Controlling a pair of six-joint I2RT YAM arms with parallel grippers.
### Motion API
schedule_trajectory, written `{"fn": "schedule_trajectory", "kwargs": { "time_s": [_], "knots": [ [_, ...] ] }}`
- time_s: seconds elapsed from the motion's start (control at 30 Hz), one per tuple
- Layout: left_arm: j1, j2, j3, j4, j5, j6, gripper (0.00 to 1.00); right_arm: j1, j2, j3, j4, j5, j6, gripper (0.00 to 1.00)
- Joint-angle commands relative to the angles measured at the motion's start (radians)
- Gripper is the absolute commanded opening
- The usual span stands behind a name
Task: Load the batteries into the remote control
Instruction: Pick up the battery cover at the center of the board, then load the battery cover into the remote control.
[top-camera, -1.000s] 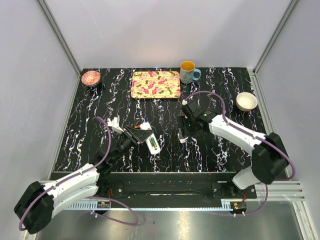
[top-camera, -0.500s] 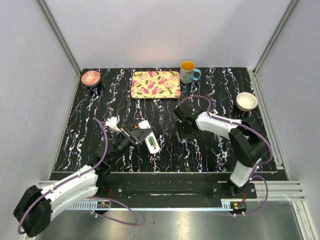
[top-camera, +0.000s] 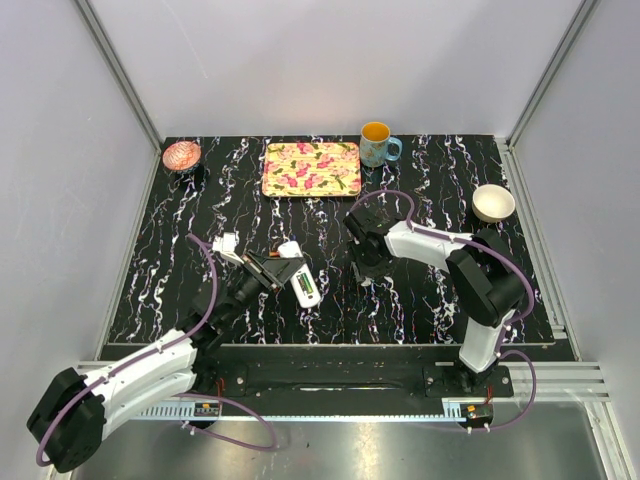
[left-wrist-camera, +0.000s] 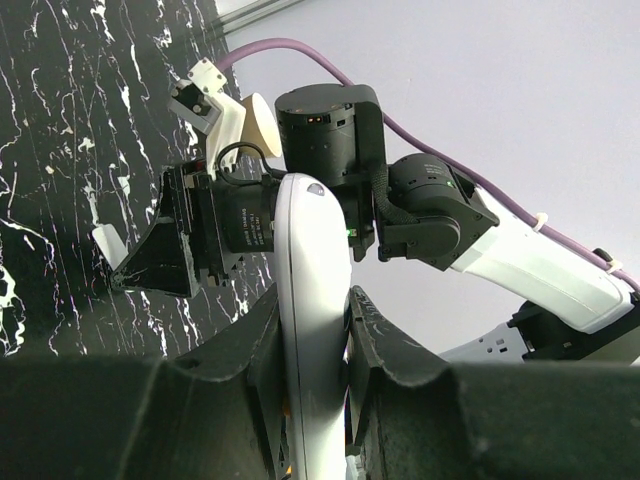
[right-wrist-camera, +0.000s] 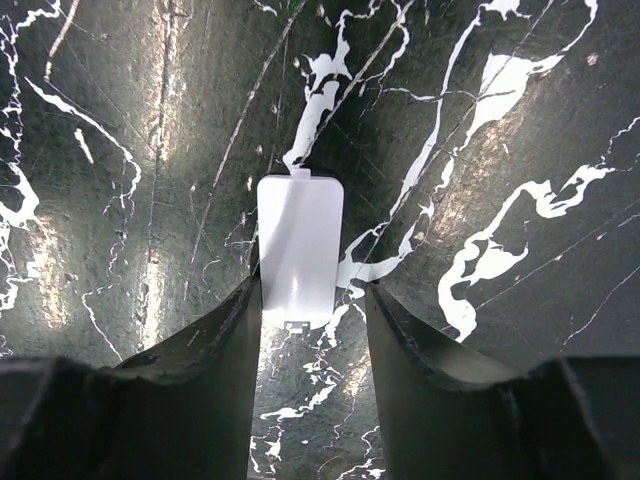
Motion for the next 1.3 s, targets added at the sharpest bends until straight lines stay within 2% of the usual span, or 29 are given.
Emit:
{"fn": "schedule_trajectory", "kwargs": {
  "time_s": [0.0, 0.13, 0.47, 0.5, 0.63, 0.8, 0.9, 1.13, 1.27],
  "knots": [
    [0.008, 0.002, -0.005, 0.097, 0.019, -0.004, 0.0, -0.001, 0.02, 0.022, 0.015, 0.013, -0.02, 0.47],
    [0.009, 0.002, -0.008, 0.095, 0.019, -0.01, 0.0, -0.003, 0.017, 0.003, 0.02, 0.001, -0.017, 0.43],
    [0.011, 0.008, -0.005, 0.093, 0.015, -0.013, 0.0, -0.003, -0.05, -0.019, 0.009, 0.007, 0.017, 0.19],
    [0.014, 0.012, -0.002, 0.089, 0.008, -0.011, 0.0, -0.003, -0.082, -0.016, -0.002, 0.013, 0.023, 0.12],
    [0.02, 0.048, 0.022, 0.093, -0.001, -0.005, 0.0, -0.001, -0.225, 0.01, -0.115, 0.012, 0.079, 0.0],
    [0.031, 0.133, 0.029, 0.193, -0.007, -0.059, 0.0, 0.005, -0.449, 0.064, -0.267, -0.089, 0.132, 0.0],
    [0.031, 0.202, 0.044, 0.263, -0.015, -0.063, 0.0, 0.036, -0.51, 0.134, -0.384, -0.12, 0.144, 0.0],
    [0.026, 0.385, 0.119, 0.397, 0.027, -0.112, 0.0, 0.2, -0.463, 0.405, -0.652, -0.117, 0.143, 0.0],
    [0.012, 0.476, 0.121, 0.523, 0.036, -0.149, 0.0, 0.227, -0.413, 0.476, -0.692, -0.132, 0.141, 0.0]
  ]
}}
